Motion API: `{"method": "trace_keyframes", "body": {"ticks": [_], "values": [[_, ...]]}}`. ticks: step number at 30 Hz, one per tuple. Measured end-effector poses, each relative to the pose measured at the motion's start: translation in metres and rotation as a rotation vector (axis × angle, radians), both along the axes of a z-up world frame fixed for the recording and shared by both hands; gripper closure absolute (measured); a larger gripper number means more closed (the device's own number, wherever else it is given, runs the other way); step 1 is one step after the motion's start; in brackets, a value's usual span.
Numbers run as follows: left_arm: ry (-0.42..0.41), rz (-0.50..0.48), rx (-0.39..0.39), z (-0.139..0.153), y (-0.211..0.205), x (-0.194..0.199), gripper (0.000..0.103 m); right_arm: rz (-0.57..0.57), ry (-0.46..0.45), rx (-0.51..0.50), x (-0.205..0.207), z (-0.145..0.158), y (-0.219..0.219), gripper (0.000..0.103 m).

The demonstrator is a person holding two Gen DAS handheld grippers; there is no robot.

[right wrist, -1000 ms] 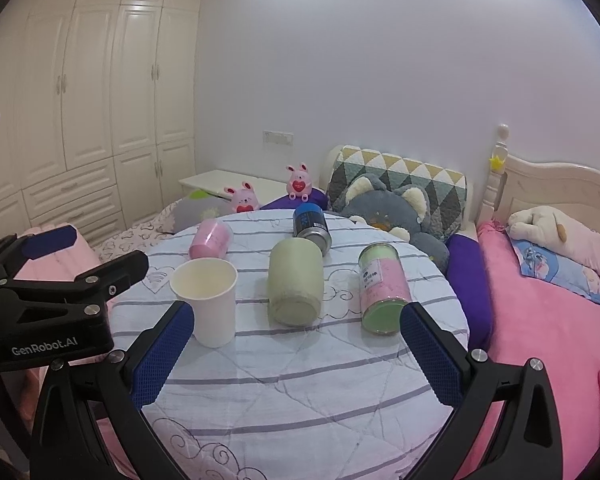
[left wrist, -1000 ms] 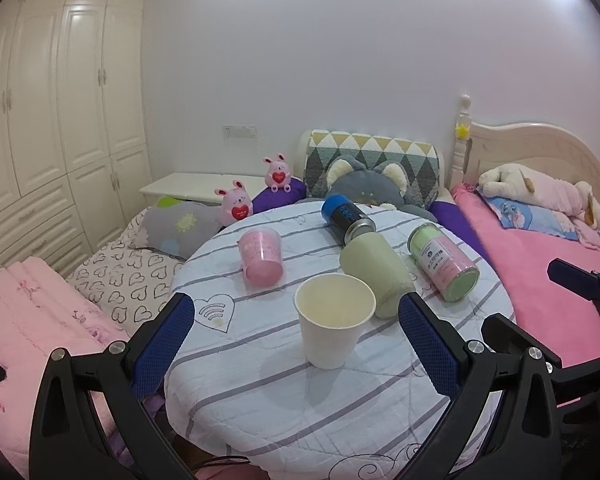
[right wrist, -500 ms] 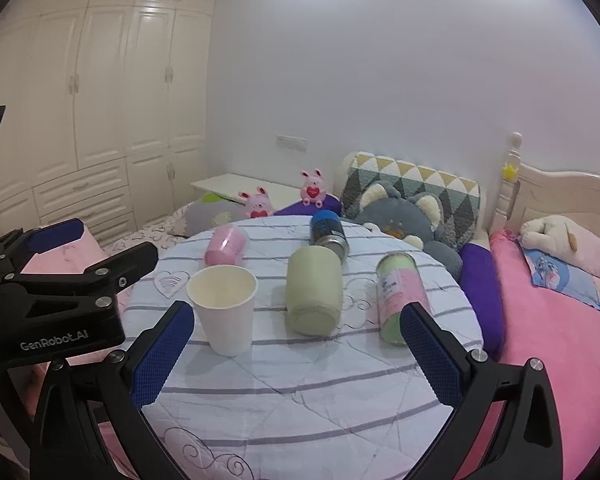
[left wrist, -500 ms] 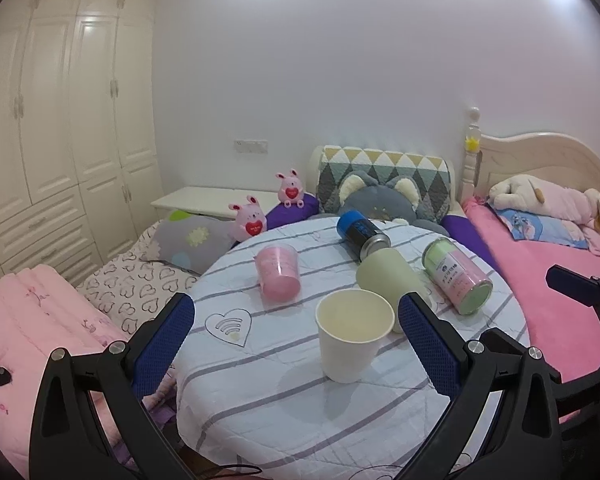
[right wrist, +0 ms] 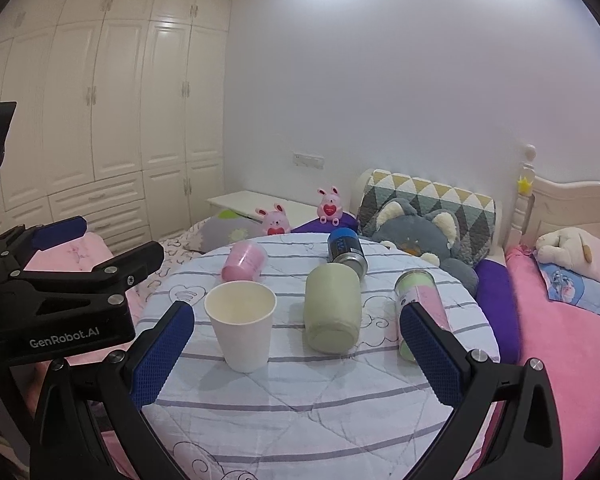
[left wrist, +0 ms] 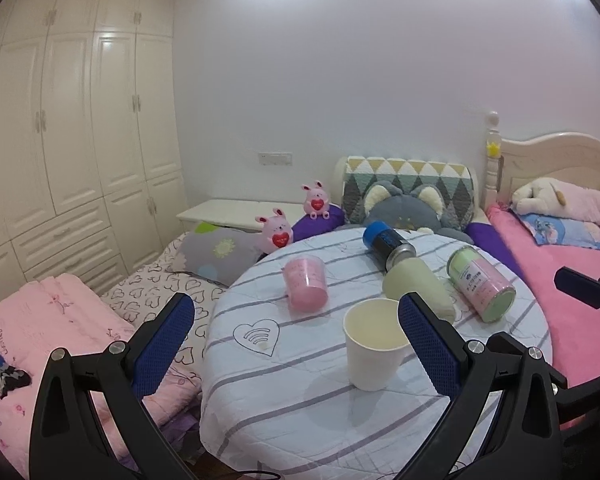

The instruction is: Flip cup upright

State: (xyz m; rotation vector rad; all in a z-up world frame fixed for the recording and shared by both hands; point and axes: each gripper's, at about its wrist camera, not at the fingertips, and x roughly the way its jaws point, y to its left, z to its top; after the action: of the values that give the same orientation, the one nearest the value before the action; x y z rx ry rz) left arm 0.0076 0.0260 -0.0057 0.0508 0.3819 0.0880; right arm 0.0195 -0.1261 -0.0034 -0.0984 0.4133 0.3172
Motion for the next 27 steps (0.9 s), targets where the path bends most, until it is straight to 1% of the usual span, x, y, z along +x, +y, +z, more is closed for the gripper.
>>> {"method": "trace_keyframes", "body": {"ticks": [7, 16, 19, 24, 27], "values": [[0.024, -0.010, 0.009, -0.002, -0.002, 0.000, 0.000, -0.007, 0.012, -0.006, 0.003, -0.003, 0.001, 0.000], [0.051, -0.047, 0.026, -0.006, -0.013, 0.003, 0.000, -0.049, 0.020, 0.011, 0.002, -0.002, -0.013, 0.000], [0.053, -0.049, 0.025, -0.006, -0.014, 0.002, 0.000, -0.051, 0.022, 0.011, 0.002, -0.002, -0.014, 0.000], [0.085, -0.072, 0.010, -0.011, -0.018, 0.006, 0.000, -0.060, 0.030, 0.007, 0.002, -0.003, -0.016, 0.000], [0.093, -0.073, 0.019, -0.014, -0.021, 0.008, 0.000, -0.067, 0.039, 0.005, 0.004, -0.004, -0.018, 0.000]]}}
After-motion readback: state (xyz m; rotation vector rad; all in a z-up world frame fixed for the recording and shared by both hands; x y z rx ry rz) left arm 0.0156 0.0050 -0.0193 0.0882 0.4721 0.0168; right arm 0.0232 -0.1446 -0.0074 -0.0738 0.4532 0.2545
